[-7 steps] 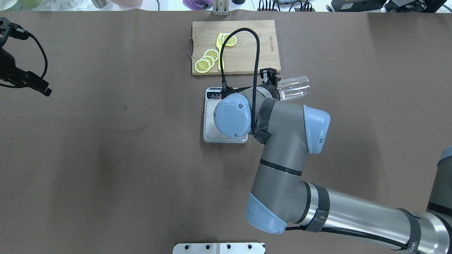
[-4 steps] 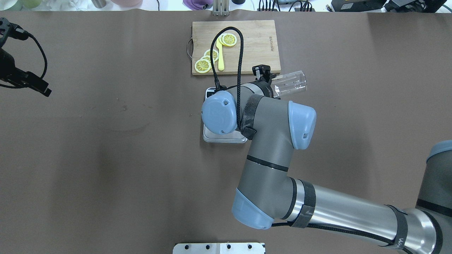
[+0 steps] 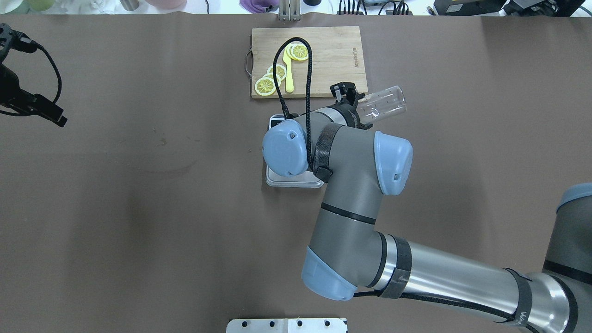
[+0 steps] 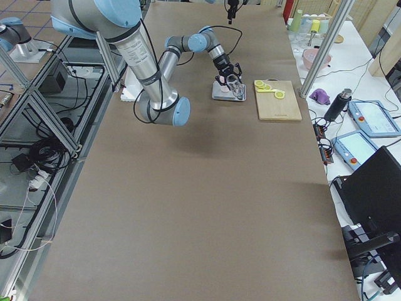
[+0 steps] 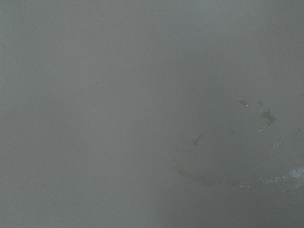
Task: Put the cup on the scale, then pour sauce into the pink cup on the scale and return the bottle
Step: 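Tilt the bottle spout over the pink cup with the right gripper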
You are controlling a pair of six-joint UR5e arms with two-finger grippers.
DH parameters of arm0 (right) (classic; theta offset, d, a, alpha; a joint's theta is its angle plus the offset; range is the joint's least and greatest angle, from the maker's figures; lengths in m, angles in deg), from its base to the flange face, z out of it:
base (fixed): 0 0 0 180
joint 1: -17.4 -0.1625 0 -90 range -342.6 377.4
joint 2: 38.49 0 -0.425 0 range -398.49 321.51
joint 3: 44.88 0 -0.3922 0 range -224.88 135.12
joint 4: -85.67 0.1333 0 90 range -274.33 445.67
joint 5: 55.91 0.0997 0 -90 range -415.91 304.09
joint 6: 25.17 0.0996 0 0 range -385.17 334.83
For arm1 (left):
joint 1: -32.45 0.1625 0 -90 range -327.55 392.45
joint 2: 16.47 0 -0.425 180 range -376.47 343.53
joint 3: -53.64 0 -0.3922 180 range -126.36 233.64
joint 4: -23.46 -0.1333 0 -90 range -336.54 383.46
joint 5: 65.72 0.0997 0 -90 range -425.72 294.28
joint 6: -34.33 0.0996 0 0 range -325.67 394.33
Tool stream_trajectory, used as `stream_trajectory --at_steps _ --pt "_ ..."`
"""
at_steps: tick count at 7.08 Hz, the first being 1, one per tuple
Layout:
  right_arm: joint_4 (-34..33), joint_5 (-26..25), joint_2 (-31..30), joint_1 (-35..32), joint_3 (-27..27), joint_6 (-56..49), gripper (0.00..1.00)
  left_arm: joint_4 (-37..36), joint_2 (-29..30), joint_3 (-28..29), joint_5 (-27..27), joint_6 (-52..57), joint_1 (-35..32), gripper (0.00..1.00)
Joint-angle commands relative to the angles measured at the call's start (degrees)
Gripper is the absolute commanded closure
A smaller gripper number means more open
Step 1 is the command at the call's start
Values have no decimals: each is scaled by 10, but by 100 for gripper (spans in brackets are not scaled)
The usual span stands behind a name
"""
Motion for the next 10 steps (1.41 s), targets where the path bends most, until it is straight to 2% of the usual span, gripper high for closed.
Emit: stream_trajectory --at_steps 1,6,8,10 --pt "-11 -9 0 0 2 -11 100 0 0 0 0 0 0 1" --pt "-9 -9 -2 0 9 0 100 0 0 0 0 -1 0 1" --pt "-1 -6 -32 0 49 57 100 0 1 1 0 -1 0 1" --pt "65 -1 -65 -1 64 76 100 0 1 1 0 -1 0 1"
